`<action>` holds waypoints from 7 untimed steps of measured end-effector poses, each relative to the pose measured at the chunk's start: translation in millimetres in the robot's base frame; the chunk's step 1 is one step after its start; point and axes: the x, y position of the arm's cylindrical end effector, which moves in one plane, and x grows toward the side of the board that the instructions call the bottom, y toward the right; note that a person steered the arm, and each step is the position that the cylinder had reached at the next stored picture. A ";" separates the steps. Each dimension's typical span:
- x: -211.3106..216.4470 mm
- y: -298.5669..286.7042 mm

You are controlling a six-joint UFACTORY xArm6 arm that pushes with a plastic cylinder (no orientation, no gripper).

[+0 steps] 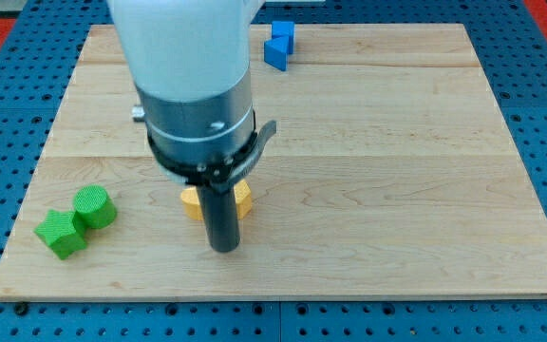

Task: Move the green blocks to the left centre of the board

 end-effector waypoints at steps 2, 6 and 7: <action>45.7 -55.2; -31.9 -136.6; -67.1 -149.2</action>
